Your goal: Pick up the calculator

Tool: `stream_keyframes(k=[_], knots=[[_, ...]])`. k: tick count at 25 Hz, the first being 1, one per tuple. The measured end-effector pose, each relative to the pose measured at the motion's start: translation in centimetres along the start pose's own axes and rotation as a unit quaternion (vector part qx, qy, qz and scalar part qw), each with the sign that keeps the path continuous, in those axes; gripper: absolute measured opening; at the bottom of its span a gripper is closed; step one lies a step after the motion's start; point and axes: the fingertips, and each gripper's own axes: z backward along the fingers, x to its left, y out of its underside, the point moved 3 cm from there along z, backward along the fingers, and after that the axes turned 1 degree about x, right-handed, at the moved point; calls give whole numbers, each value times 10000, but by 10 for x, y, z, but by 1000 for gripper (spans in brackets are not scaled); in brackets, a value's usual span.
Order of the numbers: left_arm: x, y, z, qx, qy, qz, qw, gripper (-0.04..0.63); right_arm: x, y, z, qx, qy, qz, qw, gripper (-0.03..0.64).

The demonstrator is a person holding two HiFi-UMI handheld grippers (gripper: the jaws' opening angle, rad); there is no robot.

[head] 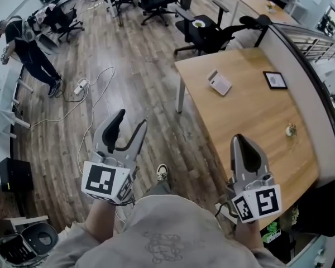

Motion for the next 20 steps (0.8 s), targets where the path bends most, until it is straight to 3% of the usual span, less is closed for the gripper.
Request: stream_keyframes(k=[12,20], knots=[[83,5,-79,190,502,58,9985,227,4,-3,-108,306,294,-103,9990,23],[106,12,-131,85,967,95,9952,227,0,9,-145,539,541,-108,9970,20]])
